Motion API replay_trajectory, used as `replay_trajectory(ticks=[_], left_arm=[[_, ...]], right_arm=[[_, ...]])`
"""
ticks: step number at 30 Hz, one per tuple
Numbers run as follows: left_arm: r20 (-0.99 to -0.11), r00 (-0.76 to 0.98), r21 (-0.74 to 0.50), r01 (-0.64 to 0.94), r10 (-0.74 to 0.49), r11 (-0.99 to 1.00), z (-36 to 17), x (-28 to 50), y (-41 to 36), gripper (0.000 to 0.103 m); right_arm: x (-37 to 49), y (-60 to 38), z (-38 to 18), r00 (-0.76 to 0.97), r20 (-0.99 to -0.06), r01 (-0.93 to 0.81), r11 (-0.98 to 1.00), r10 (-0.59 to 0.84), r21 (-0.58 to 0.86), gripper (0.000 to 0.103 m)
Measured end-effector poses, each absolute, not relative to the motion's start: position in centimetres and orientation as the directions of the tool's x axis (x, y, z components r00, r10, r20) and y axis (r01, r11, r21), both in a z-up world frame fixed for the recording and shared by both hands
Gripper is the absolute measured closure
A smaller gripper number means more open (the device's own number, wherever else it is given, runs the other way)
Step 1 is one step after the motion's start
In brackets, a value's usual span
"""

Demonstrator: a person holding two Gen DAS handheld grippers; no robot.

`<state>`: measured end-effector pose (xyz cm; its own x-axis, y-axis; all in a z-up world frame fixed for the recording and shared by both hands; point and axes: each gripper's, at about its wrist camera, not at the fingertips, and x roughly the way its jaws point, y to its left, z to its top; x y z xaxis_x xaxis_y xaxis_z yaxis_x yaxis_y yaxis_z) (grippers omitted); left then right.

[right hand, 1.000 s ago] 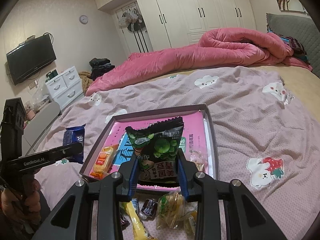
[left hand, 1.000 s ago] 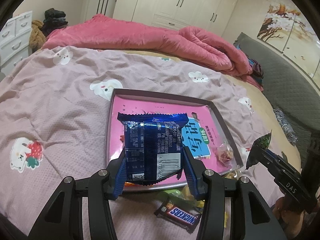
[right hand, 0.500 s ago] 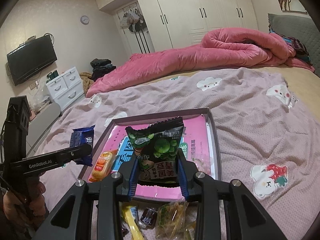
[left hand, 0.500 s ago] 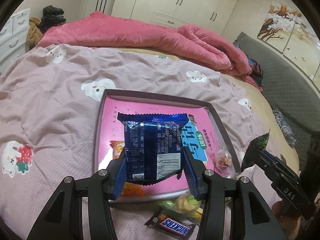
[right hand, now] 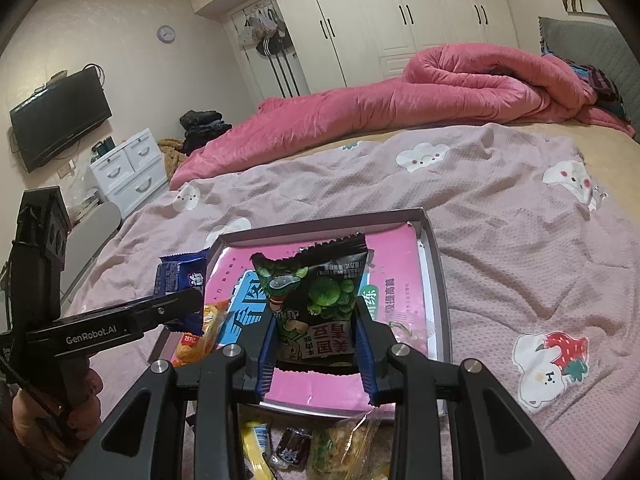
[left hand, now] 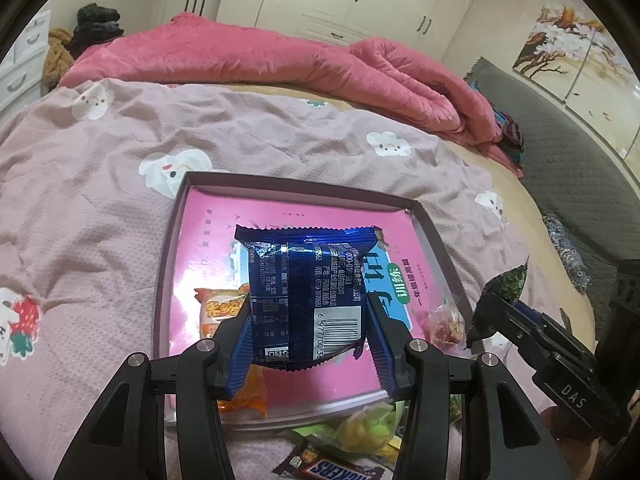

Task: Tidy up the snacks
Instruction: 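Carry the blue biscuit pack and green pea bag over the tray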

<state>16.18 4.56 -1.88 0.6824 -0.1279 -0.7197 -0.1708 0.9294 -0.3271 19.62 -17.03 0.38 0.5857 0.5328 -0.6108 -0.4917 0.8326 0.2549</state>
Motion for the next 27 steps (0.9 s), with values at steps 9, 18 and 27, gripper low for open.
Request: replay_trajectory(ticks=[9, 18, 27], left_arm=[[-0.734, 0.662, -0.334, -0.156, -0.153, 0.93, -3.0, 17.4, 4.2, 0.051], [-0.754, 0.632, -0.331, -0.133, -0.177, 0.934, -4.6, 18.1, 3.6, 0.051], [-0.773, 0.605, -0.322, -0.115, -0.191, 0.94, -5.6, 18.5, 3.1, 0.051]], right_arm=[[21.1, -16.7, -1.1, 0.55, -0.653, -0.477, 0.838, 0.52, 0.266, 0.068], [21.7, -15.7, -3.5, 0.468, -0.734, -0.479, 0.839, 0.493, 0.258, 0.068], [21.9, -15.1, -4.9, 0.424, -0.76, -0.486, 0.832, 0.493, 0.268, 0.068]])
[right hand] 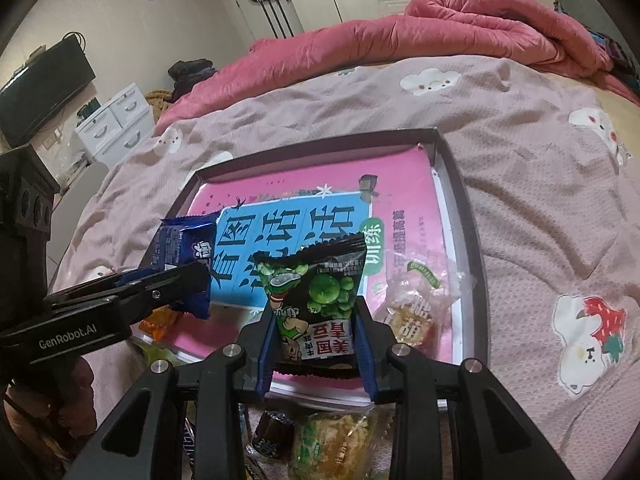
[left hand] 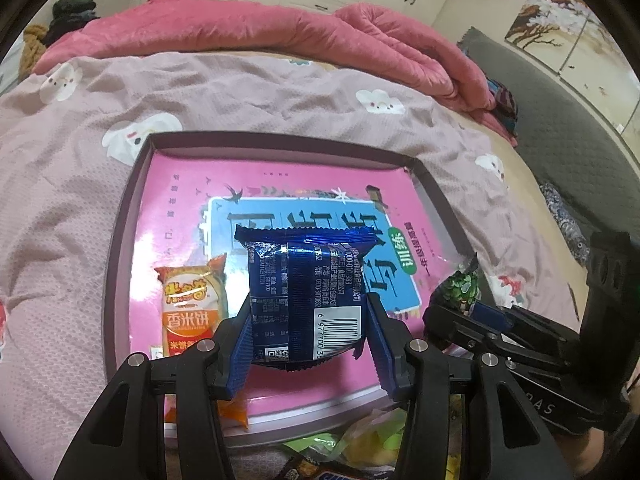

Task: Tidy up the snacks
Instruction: 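Carry the blue biscuit pack and green pea bag over the tray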

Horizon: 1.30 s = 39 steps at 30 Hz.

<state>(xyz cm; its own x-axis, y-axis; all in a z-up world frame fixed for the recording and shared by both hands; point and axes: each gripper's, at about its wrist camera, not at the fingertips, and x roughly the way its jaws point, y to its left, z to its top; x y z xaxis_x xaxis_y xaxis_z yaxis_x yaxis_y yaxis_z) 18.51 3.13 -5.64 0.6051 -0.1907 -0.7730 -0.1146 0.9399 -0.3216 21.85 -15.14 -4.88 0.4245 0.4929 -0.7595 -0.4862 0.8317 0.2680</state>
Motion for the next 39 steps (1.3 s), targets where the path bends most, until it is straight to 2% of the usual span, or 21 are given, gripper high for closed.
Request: replay_trajectory(ticks=[7, 29, 39], left_arm=[[-0.783, 0.59, -0.319, -0.108, -0.198, 0.942, -6.2, 18.6, 2.9, 0.051], [-0.823, 0.527, -0.31, -0.106, -0.211, 0.945, -7.9, 19.1, 2.2, 0.051], [-0.826, 0.523, -0.307, -0.104, -0.211, 0.946, -8.1, 19.1, 2.0, 0.051]], right_arm=[[22.0, -15.0, -5.2, 0.401, -0.756, -0.488, 0.819, 0.517, 0.302, 0.068], [21.8, -14.5, -6.2, 0.364, -0.79, -0.492, 0.822, 0.493, 0.286, 0.068], [21.8, -15.1, -5.9, 0.38, -0.778, -0.475, 0.827, 0.501, 0.3, 0.063]])
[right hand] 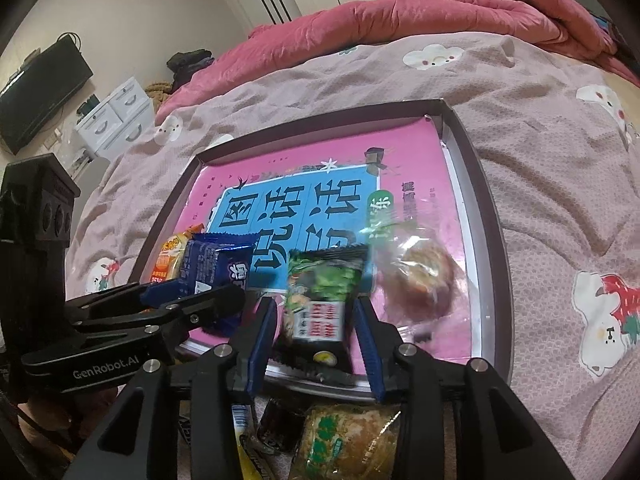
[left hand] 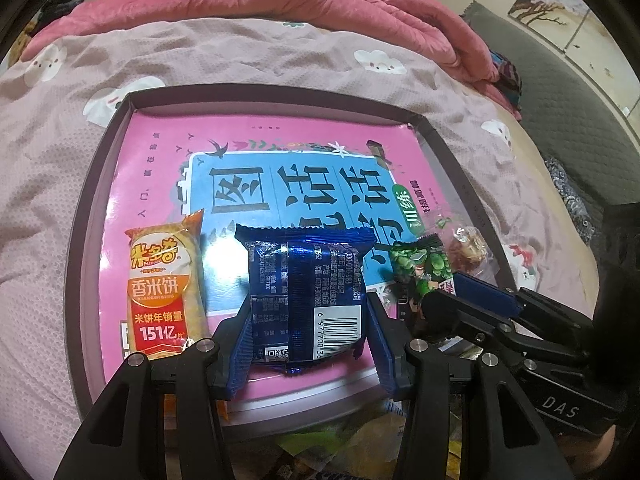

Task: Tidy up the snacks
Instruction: 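Carry the blue biscuit pack and green pea bag over the tray, then lower both packs into the tray and open both tools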

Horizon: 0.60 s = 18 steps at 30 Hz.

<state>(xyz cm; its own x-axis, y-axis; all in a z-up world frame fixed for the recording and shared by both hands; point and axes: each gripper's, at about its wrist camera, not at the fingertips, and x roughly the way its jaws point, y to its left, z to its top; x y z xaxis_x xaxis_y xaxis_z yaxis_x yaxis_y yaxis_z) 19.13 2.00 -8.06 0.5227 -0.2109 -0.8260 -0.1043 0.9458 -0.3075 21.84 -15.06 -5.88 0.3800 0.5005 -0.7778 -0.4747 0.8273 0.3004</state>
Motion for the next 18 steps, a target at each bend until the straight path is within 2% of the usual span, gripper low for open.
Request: replay_trajectory(ticks=[15, 18], left_arm=[[-0.821, 0.533, -0.317, -0.126, -0.205, 0.94, -7.4, 18.8, 2.5, 0.048], [-0.817, 0.541, -0.317, -0.132, -0.2, 0.939, -7.0, 18.7, 2.7, 0.045]], right_arm=[[21.6, -15.7, -4.8, 0.419, -0.747, -0.474, 0.826, 0.516, 0.304, 0.062], [21.5, -15.7, -4.5, 0.427, -0.74, -0.477, 0.825, 0.52, 0.305, 0.058]])
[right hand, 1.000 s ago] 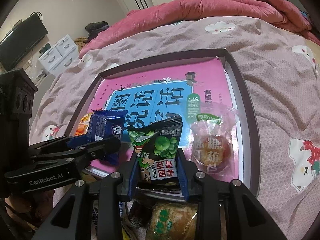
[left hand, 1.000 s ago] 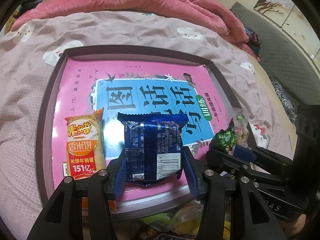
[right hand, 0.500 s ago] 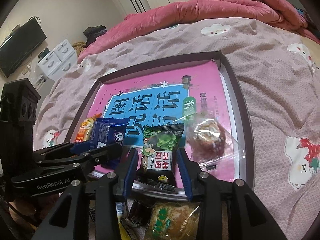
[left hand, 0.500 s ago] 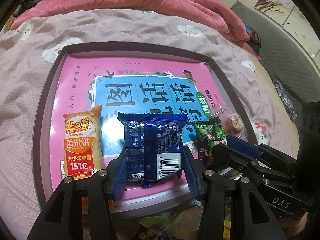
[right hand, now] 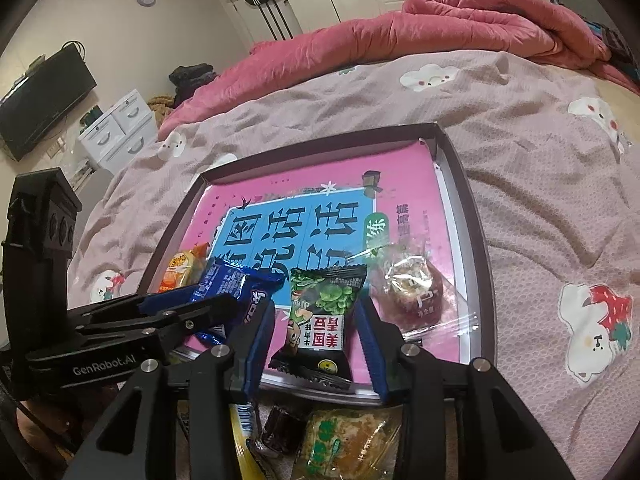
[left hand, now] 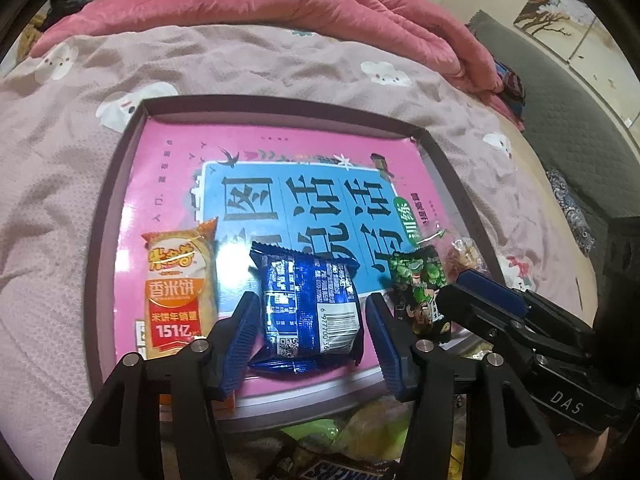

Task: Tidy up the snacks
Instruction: 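Lower both packs into the tray and open both tools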

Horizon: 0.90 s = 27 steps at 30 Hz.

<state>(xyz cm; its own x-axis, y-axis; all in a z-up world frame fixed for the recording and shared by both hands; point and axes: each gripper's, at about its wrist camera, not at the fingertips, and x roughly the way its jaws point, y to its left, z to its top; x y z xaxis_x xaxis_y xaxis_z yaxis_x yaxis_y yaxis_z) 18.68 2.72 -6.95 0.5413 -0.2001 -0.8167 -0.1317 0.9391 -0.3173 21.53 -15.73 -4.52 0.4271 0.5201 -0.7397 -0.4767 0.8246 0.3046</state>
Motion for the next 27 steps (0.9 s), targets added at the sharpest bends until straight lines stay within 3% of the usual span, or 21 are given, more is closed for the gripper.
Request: replay_trajectory(ticks=[27], left_arm=[[-0.763, 0.628, -0.313, -0.153, -0.152, 0.937, -2.2, 15.9, 3.8, 0.036]], right_arm=[[20.3, -17.0, -0.2, 0.525, -0.64, -0.512, 0.809, 0.56, 0.288, 0.047]])
